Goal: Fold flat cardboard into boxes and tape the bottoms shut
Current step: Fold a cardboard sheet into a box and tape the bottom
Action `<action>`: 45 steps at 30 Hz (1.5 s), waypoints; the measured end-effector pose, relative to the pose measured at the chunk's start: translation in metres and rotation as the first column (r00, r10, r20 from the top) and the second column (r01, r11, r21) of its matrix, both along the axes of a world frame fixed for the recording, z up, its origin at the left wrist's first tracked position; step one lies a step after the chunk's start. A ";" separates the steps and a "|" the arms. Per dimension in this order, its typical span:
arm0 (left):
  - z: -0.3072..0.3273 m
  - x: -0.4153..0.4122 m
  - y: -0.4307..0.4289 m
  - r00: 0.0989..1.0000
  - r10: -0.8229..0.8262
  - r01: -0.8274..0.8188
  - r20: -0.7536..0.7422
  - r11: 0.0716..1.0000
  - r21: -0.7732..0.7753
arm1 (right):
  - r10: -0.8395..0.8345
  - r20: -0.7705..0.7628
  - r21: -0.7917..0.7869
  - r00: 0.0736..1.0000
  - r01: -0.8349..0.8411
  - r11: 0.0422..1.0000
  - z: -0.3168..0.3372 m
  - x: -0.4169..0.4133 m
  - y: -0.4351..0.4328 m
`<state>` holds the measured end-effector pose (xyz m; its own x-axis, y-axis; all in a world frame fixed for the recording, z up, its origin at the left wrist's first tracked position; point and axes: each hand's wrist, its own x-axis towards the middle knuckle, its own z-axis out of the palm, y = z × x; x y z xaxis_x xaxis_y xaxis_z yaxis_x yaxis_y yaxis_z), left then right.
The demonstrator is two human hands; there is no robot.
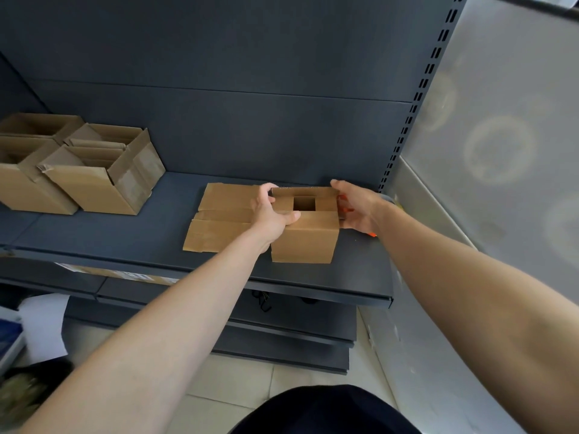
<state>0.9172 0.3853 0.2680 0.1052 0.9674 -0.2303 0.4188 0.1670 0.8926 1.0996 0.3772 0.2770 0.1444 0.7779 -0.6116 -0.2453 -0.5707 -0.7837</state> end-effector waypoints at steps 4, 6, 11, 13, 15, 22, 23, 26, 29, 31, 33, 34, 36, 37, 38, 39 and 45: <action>0.000 0.000 -0.001 0.999 -0.030 0.030 -0.028 1.000 -0.003 | 0.035 0.034 0.032 0.999 -0.036 0.999 -0.005 0.001 -0.002; -0.001 0.000 0.000 1.000 -0.017 0.017 -0.024 1.000 -0.019 | 0.054 0.077 0.037 0.996 -0.057 0.998 -0.006 0.000 -0.002; -0.003 0.008 0.004 0.997 0.038 -0.036 -0.069 0.999 0.026 | 0.069 0.149 0.028 0.986 -0.074 0.997 -0.004 -0.005 -0.002; 0.000 0.012 0.006 0.989 0.034 -0.022 -0.147 0.997 0.079 | 0.073 0.171 0.022 0.983 -0.078 0.997 -0.006 -0.003 0.000; 0.001 0.014 0.010 0.970 0.003 0.031 -0.242 0.990 0.139 | 0.088 0.170 0.019 0.981 -0.093 0.996 -0.005 -0.001 0.001; -0.002 0.015 0.019 0.974 -0.073 0.092 -0.216 0.993 0.079 | 0.057 0.599 -0.036 0.799 -0.045 0.998 -0.019 0.032 0.003; -0.002 0.015 0.019 0.975 -0.071 0.088 -0.212 0.994 0.070 | 0.133 0.733 -0.109 0.667 -0.077 0.991 -0.023 0.038 0.003; -0.003 0.016 0.022 0.972 -0.062 0.076 -0.226 0.996 0.055 | 0.311 0.777 -0.262 0.547 -0.169 0.950 -0.044 0.051 0.005; -0.004 0.017 0.023 0.969 -0.063 0.071 -0.241 0.997 0.025 | 0.396 0.812 -0.341 0.430 -0.202 0.918 -0.052 0.052 0.005; -0.003 0.018 0.024 0.972 -0.062 0.066 -0.226 0.998 0.008 | 0.366 0.818 -0.310 0.444 -0.195 0.930 -0.049 0.054 0.006; -0.001 0.019 0.025 0.976 -0.068 0.068 -0.208 0.998 -0.006 | 0.297 0.824 -0.238 0.483 -0.181 0.954 -0.037 0.058 0.010; -0.001 0.019 0.026 0.977 -0.075 0.074 -0.202 0.997 -0.015 | 0.217 0.823 -0.152 0.525 -0.166 0.974 -0.034 0.063 0.014; 0.000 0.019 0.026 0.977 -0.088 0.084 -0.195 0.996 -0.029 | 0.025 0.709 0.065 0.705 -0.101 0.993 -0.016 0.066 0.013; 0.000 0.018 0.025 0.978 -0.092 0.087 -0.189 0.996 -0.034 | -0.055 0.653 0.148 0.755 -0.057 0.987 -0.004 0.066 0.011; 0.000 0.017 0.026 0.980 -0.090 0.085 -0.179 0.996 -0.036 | -0.117 0.610 0.216 0.784 -0.023 0.976 0.008 0.066 0.011; 0.000 0.017 0.026 0.982 -0.090 0.084 -0.168 0.996 -0.042 | -0.150 0.579 0.259 0.801 -0.007 0.966 0.024 0.063 0.008; 0.002 0.013 0.026 0.987 -0.113 0.105 -0.111 0.992 -0.075 | -0.086 0.524 0.326 0.847 -0.106 0.940 0.077 0.037 -0.005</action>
<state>0.9306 0.4109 0.2704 0.1779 0.9330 -0.3130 0.5370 0.1745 0.8254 1.1365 0.3722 0.3544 0.3584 0.9210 -0.1524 0.2601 -0.2553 -0.9312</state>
